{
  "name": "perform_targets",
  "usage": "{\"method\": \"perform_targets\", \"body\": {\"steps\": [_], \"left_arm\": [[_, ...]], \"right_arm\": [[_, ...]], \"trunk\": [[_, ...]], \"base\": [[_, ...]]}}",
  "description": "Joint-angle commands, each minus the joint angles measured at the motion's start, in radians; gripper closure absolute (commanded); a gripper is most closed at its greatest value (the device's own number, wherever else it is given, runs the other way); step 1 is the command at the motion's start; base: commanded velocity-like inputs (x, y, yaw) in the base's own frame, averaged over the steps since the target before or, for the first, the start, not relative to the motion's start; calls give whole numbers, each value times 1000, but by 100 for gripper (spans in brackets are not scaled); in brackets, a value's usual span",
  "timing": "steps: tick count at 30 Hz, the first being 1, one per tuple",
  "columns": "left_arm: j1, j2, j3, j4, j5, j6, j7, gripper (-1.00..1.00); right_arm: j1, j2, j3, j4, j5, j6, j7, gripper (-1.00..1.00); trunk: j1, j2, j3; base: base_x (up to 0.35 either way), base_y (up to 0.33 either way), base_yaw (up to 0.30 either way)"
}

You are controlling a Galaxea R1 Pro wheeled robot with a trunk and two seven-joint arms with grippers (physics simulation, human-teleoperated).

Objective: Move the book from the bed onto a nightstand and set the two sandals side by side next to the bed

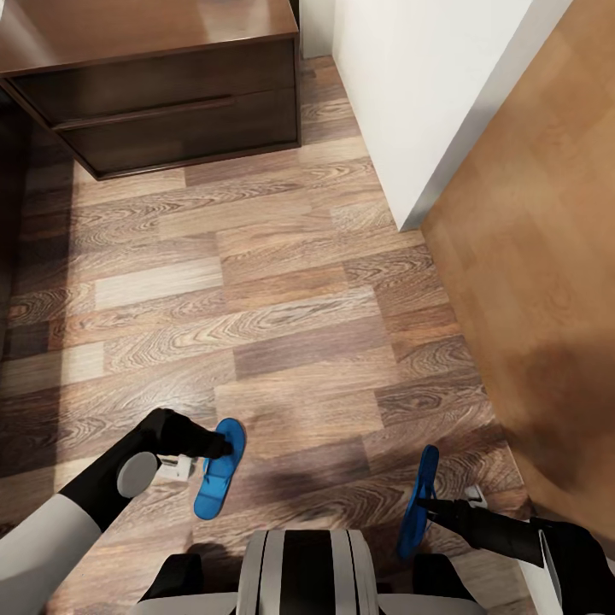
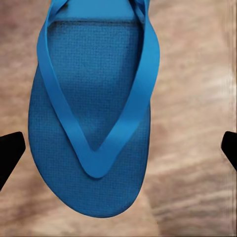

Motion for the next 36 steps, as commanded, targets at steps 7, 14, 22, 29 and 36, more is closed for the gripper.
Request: {"method": "perform_targets", "body": {"steps": [7,14,22,29,36], "left_arm": [[0,4,1,-1,9,-1,-9,-100],[0,2,2,-1,9,-1,-9,-100],[0,2,1,-1,9,-1,-9,-100],[0,1,1,-1,9,-1,-8,-100],[0,1,1,-1,9,-1,-8,-100]], "right_arm": [[-1,1,-4,-1,10,10,10,100],[-1,1,-4,-1,10,10,10,100],[-1,1,-4,-1,10,10,10,100],[-1,0,-4,-1,10,10,10,100],[-1,0,-4,-1,10,10,10,100]], "trunk": [[1,-1,-8],[2,-1,-16],[3,-2,-31],[4,-3,-39],[6,-4,-55]], "base": [[0,0,0],[0,0,0],[0,0,0],[0,0,0],[0,0,0]]}}
